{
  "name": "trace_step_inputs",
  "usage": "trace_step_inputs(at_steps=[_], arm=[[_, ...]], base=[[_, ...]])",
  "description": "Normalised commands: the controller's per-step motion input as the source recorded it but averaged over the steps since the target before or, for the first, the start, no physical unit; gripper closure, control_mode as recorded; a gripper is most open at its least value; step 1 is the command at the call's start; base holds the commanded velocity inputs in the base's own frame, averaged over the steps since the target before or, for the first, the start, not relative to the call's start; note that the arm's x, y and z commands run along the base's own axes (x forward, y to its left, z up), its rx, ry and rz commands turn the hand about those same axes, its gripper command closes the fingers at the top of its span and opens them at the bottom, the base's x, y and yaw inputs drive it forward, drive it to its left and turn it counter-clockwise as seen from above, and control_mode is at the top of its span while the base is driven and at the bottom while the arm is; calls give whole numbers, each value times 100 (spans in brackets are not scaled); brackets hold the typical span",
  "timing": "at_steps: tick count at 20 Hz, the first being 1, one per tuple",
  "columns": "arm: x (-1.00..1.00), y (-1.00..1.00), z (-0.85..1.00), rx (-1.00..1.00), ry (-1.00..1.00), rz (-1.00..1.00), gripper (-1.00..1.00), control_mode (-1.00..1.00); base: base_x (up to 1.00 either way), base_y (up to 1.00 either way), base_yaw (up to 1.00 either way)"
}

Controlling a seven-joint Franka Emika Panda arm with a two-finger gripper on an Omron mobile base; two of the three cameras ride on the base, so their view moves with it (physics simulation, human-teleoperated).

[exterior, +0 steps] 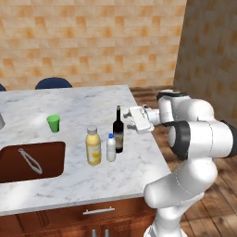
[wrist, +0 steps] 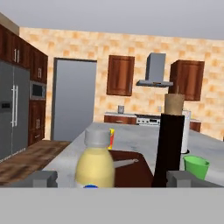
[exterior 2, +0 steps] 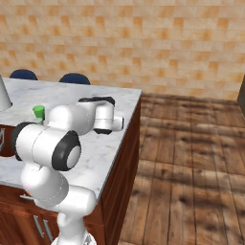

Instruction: Place the drinks on the dining counter in a tight cluster.

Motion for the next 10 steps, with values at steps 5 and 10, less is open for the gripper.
trace_step_inputs(at_steps=[5, 10], arm=[[-44, -19, 32, 0, 5, -10, -100, -100], [-53, -14, 34, -1, 6, -13, -100, -100]], base=[[0, 0, 0], [0, 0, 0]])
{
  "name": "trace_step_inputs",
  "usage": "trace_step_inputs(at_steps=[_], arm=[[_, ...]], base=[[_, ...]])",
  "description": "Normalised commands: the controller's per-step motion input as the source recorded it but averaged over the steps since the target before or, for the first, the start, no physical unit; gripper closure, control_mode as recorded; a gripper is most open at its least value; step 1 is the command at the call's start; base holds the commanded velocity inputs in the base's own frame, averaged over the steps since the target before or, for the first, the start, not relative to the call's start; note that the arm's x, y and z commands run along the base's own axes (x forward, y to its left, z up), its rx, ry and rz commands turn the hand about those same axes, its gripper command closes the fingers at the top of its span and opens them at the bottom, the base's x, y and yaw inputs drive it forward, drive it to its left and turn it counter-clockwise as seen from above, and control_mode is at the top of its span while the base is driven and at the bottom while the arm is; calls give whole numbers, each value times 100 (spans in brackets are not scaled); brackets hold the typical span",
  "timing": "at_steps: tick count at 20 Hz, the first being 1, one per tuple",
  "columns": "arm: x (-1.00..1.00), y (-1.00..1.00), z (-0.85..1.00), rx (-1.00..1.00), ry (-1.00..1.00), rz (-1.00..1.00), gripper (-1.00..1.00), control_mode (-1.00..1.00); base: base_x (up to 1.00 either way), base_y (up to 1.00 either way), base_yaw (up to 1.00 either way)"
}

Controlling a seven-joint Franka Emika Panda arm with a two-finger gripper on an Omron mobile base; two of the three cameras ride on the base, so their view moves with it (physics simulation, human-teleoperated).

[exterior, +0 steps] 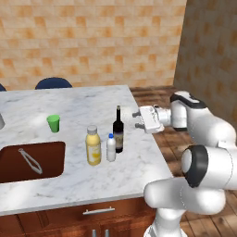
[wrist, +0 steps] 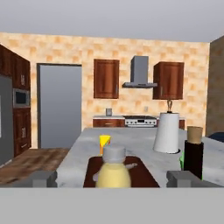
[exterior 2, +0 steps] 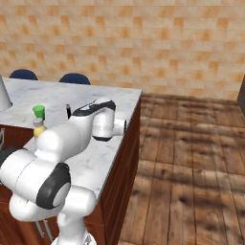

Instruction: Place the drinks on the dining counter in a tight cluster.

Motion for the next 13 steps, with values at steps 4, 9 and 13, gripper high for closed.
trace_step_inputs(at_steps=[4, 9, 13], arm=[[-53, -15, 34, -1, 6, -17, -100, -100], [-49, -15, 35, 0, 21, -24, -100, -100], [-50, -14, 31, 0, 24, -25, -100, -100]], base=[[0, 0, 0], [0, 0, 0], [0, 0, 0]])
